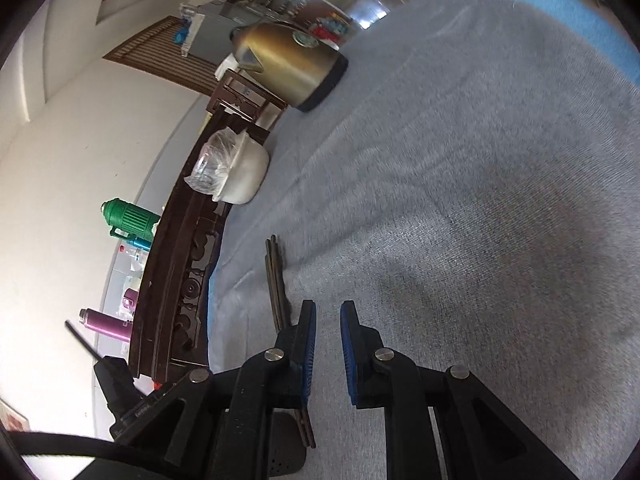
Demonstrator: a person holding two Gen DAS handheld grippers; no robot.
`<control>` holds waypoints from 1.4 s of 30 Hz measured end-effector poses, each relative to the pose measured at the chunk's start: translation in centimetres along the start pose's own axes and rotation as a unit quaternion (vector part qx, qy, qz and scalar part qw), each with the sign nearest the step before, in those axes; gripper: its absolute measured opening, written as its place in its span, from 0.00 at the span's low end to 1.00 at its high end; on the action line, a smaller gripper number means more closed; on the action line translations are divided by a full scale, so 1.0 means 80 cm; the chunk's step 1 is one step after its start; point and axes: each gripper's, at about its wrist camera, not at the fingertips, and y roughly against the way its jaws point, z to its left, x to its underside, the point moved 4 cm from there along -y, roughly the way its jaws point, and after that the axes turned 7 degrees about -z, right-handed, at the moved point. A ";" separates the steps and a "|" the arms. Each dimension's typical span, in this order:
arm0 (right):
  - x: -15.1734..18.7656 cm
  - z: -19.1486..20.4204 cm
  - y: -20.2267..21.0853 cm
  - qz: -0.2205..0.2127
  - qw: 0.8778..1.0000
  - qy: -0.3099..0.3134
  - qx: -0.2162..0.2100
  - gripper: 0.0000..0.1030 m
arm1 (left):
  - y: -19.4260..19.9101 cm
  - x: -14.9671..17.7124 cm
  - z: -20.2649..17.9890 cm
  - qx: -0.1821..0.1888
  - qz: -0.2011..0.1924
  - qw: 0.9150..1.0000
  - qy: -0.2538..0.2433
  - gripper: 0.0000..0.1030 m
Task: Organize utensils
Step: 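Move the right gripper to the dark chopsticks on the table and grasp one, then grasp one dark chopstick with the left gripper while the right gripper holds its chopstick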
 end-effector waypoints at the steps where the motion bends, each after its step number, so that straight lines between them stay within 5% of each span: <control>1: -0.001 -0.001 -0.008 0.009 1.000 -0.002 -0.002 0.15 | -0.004 -0.001 -0.001 0.000 0.002 1.000 -0.002 0.58; 13: 0.005 0.036 -0.129 0.143 0.988 0.027 -0.054 0.16 | -0.040 -0.014 -0.015 0.014 0.026 0.999 -0.015 0.58; 18: 0.015 0.049 -0.165 0.178 0.981 0.032 -0.064 0.33 | -0.047 -0.020 -0.016 0.020 0.028 0.999 -0.017 0.58; 24: 0.026 0.065 -0.193 0.201 0.976 0.056 -0.057 0.33 | -0.056 -0.027 -0.023 0.032 0.030 0.999 -0.028 0.57; 29: 0.032 0.077 -0.200 0.202 0.973 0.111 -0.025 0.11 | -0.063 -0.029 -0.039 0.055 0.036 0.997 -0.045 0.55; 34: 0.024 0.071 -0.189 0.172 0.979 0.110 -0.008 0.07 | -0.083 -0.035 -0.053 0.085 0.056 0.993 -0.050 0.39; 42: 0.008 0.032 -0.145 0.131 0.988 0.079 0.015 0.07 | -0.121 -0.041 -0.093 0.112 0.097 0.986 -0.078 0.38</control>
